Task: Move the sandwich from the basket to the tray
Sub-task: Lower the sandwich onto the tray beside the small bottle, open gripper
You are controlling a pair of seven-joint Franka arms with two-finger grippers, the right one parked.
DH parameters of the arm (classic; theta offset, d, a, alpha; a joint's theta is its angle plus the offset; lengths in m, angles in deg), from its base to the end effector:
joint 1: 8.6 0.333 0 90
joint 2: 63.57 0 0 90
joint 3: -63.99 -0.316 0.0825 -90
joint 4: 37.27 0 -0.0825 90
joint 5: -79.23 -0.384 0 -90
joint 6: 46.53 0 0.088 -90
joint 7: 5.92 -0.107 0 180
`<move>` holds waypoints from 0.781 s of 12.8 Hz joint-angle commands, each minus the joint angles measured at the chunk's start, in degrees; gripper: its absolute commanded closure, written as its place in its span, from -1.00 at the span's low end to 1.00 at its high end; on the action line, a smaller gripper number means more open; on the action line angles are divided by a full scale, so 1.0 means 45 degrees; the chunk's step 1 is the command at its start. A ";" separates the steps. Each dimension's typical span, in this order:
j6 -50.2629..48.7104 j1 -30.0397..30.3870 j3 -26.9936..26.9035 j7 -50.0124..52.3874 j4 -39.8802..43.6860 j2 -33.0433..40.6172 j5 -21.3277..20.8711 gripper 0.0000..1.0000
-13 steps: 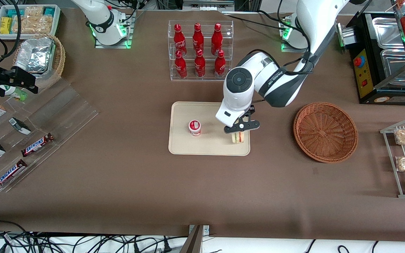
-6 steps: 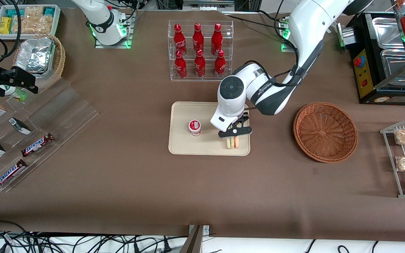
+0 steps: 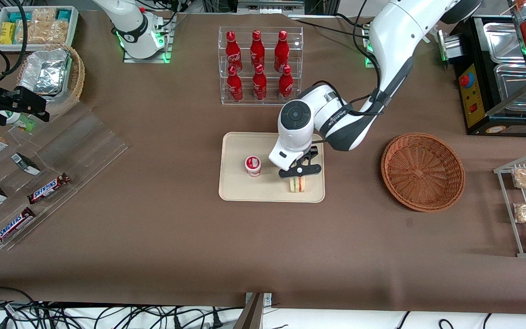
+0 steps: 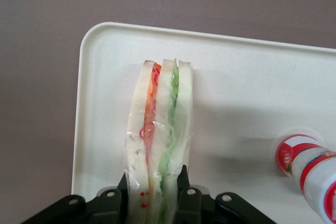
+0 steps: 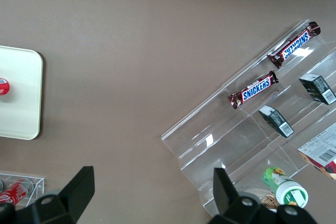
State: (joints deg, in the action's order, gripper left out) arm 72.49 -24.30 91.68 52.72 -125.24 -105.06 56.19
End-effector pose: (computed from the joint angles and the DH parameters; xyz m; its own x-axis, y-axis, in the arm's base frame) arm 0.5518 -0.4234 0.2556 0.9891 0.1440 -0.0303 0.1411 -0.9864 -0.0840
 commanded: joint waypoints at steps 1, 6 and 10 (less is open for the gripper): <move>-0.0024 -0.0223 -0.0098 0.0308 0.0349 -0.0291 -0.0640 0.29; -0.0024 -0.0223 -0.0098 0.0621 0.0251 -0.0467 -0.0993 0.02; -0.0121 -0.0165 -0.0079 0.0602 0.0271 -0.0370 -0.0993 -1.00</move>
State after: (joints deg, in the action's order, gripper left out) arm 72.61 -24.47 91.66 54.41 -125.20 -106.81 53.27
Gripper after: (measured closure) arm 0.344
